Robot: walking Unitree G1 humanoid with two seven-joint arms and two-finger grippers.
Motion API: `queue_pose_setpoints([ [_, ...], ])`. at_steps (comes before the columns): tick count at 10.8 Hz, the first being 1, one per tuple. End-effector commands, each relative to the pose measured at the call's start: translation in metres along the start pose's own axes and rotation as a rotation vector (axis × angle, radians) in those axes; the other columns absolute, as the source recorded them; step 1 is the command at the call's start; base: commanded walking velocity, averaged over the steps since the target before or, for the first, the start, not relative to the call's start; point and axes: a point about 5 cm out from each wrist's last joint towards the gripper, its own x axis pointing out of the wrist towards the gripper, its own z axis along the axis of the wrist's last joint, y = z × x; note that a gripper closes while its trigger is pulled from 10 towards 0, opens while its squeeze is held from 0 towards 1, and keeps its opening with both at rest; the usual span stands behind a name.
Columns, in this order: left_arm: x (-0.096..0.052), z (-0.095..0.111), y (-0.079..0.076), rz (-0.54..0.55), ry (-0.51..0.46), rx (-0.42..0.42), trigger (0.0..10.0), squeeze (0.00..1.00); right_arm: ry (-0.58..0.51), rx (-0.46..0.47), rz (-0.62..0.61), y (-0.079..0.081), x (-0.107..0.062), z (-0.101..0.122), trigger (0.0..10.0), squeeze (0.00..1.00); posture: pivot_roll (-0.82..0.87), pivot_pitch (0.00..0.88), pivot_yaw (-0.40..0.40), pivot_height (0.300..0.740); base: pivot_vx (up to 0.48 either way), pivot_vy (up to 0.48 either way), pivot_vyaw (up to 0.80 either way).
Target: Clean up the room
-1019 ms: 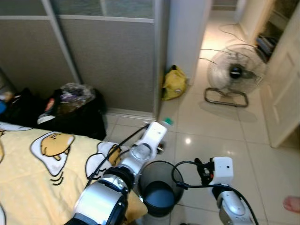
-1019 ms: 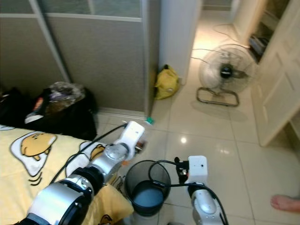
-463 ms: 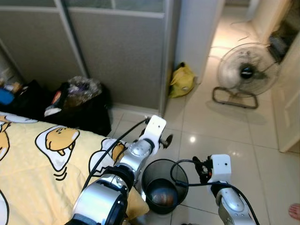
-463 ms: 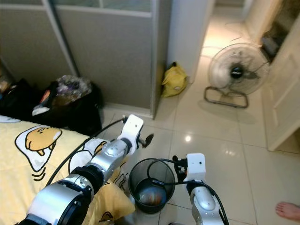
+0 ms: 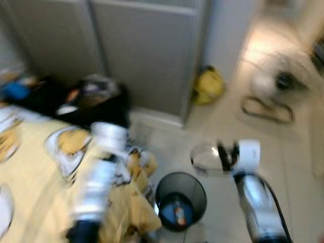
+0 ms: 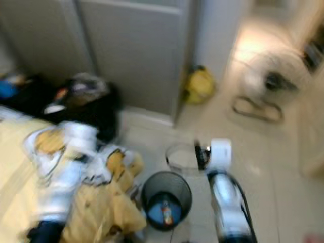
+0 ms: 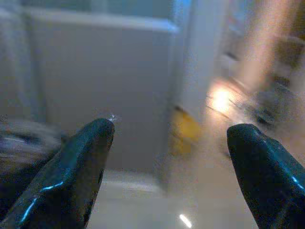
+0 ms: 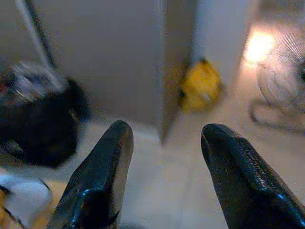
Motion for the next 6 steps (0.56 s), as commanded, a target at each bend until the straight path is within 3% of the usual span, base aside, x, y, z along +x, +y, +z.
queue_pose_setpoints([
  [1, 0.000, -0.004, -0.001, 0.028, 0.025, 0.017, 10.0, 0.00, -0.033, 0.043, -0.007, 0.000, 0.001, 0.005, 10.0, 0.00, 0.11, 0.000, -0.009, 0.740, 0.000, 0.000, 0.58],
  [3, 0.000, -0.007, -0.006, 0.047, 0.077, -0.018, 10.0, 0.00, 0.009, 0.027, 0.018, 0.002, 0.000, -0.003, 10.0, 0.00, 0.12, 0.000, -0.034, 0.740, 0.000, 0.000, 0.57],
  [6, 0.004, -0.003, -0.015, 0.003, 0.081, 0.006, 10.0, 0.00, 0.025, 0.037, 0.033, 0.004, 0.001, -0.008, 10.0, 0.00, 0.12, 0.000, -0.027, 0.740, 0.000, 0.000, 0.58],
])
